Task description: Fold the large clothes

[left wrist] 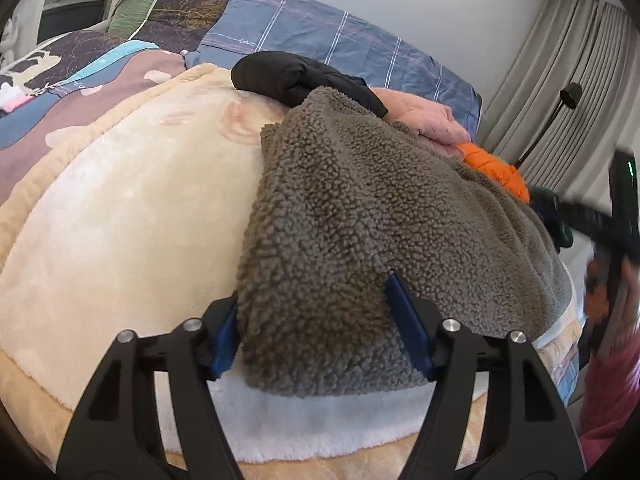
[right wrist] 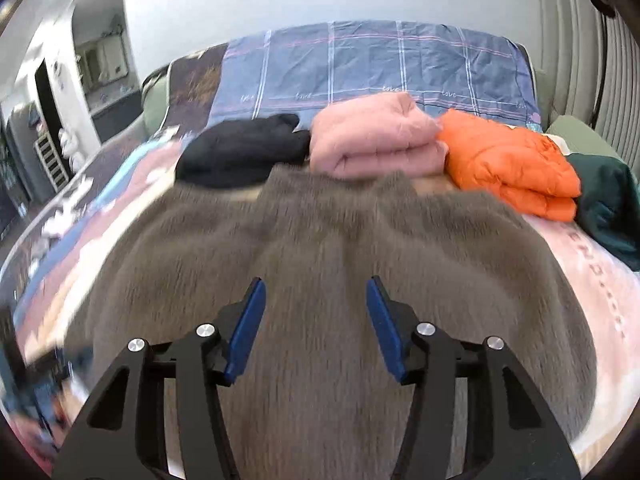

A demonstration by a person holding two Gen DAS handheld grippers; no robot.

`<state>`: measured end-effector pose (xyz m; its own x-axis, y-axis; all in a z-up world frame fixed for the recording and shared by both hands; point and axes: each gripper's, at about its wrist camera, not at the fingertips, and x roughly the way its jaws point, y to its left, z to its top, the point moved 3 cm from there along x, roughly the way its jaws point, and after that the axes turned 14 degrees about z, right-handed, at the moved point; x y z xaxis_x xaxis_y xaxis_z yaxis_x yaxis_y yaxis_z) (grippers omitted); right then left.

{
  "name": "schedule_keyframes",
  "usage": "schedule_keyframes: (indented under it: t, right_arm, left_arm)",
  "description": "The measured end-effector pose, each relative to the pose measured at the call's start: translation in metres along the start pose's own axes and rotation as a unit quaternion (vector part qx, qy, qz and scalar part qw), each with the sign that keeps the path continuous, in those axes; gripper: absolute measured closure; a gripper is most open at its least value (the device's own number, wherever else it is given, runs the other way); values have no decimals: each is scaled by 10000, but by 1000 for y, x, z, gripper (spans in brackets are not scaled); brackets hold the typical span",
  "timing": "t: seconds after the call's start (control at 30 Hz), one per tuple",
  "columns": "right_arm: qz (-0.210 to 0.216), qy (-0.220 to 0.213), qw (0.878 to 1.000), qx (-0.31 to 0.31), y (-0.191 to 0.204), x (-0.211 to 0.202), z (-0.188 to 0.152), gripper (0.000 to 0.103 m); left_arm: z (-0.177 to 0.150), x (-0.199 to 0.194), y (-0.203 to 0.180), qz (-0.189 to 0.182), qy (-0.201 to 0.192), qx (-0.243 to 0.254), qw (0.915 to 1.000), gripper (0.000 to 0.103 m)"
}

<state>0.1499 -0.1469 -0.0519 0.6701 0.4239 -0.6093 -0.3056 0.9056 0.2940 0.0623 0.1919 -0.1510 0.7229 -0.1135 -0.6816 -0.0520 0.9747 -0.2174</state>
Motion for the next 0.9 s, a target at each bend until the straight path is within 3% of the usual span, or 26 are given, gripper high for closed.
schedule_keyframes:
  t: [0.1, 0.17, 0.2, 0.37, 0.43, 0.53, 0.6, 0.63, 0.7, 0.9]
  right_arm:
    - [-68, 218, 9987, 451, -24, 38, 13, 49]
    - [-472, 737, 9944, 590, -49, 81, 4, 48]
    - [-477, 888, 9927, 659, -60, 100, -5, 47]
    - [-881, 956, 9914, 179, -46, 100, 1, 47]
    - [-865, 993, 9910, 252, -45, 97, 9, 47]
    - [-537, 703, 9957, 269, -36, 92, 33, 47]
    - [-573, 603, 9963, 237, -35, 99, 42, 44]
    - [-563, 713, 9955, 277, -43, 112, 45, 43]
    - [-657, 1388, 9871, 464, -59, 156, 22, 33]
    - [-617, 1227, 9898, 384, -57, 151, 25, 31]
  left_arm:
    - [-5, 3, 3, -4, 5, -60, 10000, 26]
    - [-7, 5, 7, -93, 50, -180, 9998, 24]
    - [-8, 7, 10, -160, 85, -248, 9995, 21]
    - [-6, 12, 11, -258, 148, -240, 9993, 19]
    - [-3, 12, 12, -303, 212, -240, 9990, 19]
    - [0, 10, 10, -214, 176, -84, 9996, 19]
    - [4, 8, 7, -156, 139, 12, 9998, 19]
    - [4, 7, 6, -153, 129, 31, 9998, 19]
    - [3, 8, 7, -179, 137, 23, 9997, 16]
    - [3, 11, 11, -305, 220, -158, 9992, 16]
